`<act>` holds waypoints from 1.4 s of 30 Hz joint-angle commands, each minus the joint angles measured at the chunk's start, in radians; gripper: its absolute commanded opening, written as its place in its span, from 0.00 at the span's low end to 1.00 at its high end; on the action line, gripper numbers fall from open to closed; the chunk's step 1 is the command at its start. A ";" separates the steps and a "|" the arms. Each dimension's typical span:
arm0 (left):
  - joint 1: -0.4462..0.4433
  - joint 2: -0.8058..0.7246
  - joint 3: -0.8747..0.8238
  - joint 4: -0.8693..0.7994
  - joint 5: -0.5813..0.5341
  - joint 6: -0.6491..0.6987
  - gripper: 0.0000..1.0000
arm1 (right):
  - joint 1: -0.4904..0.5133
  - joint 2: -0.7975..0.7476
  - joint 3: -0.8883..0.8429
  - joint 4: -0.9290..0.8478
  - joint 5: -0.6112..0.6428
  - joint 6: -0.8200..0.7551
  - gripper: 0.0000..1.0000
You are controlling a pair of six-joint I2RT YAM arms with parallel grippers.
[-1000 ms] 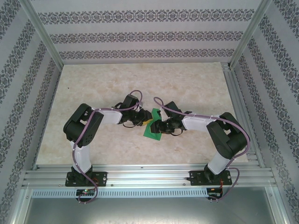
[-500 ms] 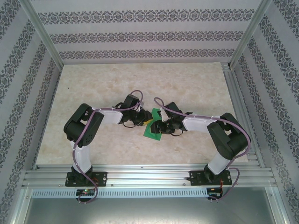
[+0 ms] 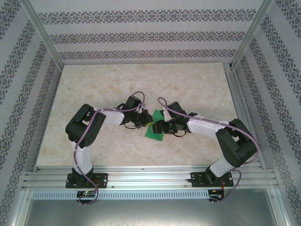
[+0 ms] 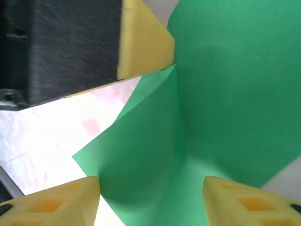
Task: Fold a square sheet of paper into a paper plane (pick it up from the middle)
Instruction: Fold the triangle a second time at the center of the table.
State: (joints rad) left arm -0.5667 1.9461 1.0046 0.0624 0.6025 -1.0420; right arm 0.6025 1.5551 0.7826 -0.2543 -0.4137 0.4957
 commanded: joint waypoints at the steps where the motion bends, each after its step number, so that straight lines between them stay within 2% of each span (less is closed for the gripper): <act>1: -0.013 -0.004 0.019 -0.003 0.014 -0.003 0.10 | 0.030 -0.069 0.025 -0.079 0.100 -0.036 0.62; 5: -0.013 -0.002 0.022 -0.001 0.015 -0.007 0.10 | 0.099 -0.095 0.062 -0.154 0.220 -0.056 0.63; 8: -0.013 -0.001 0.022 0.004 0.019 -0.009 0.10 | 0.127 -0.083 0.087 -0.178 0.257 -0.057 0.65; 16: -0.013 -0.004 0.020 -0.004 0.017 -0.004 0.10 | 0.133 -0.015 0.144 -0.209 0.330 -0.041 0.63; 23: -0.014 -0.012 0.023 -0.020 0.013 0.008 0.11 | 0.086 0.024 0.146 -0.151 0.263 -0.030 0.47; 28: -0.014 -0.019 0.025 -0.034 0.010 0.018 0.12 | 0.059 0.026 0.135 -0.132 0.233 -0.036 0.25; 30: -0.014 -0.025 0.026 -0.047 0.004 0.025 0.14 | 0.044 0.021 0.128 -0.121 0.212 -0.038 0.22; 33: -0.013 -0.042 0.031 -0.073 -0.015 0.042 0.22 | 0.026 0.013 0.109 -0.105 0.174 -0.043 0.18; 34: -0.013 -0.049 0.033 -0.082 -0.022 0.052 0.25 | 0.020 0.010 0.101 -0.097 0.155 -0.047 0.14; 38: -0.014 -0.103 0.029 -0.117 -0.074 0.078 0.46 | -0.001 -0.007 0.059 -0.058 0.100 -0.042 0.11; 42: -0.014 -0.157 0.020 -0.148 -0.129 0.096 0.54 | -0.021 -0.029 0.005 0.022 0.015 -0.034 0.10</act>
State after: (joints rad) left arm -0.5716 1.8435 1.0130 -0.0372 0.5293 -0.9825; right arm 0.5964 1.5600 0.8219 -0.3172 -0.3088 0.4656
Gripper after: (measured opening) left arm 0.537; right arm 0.104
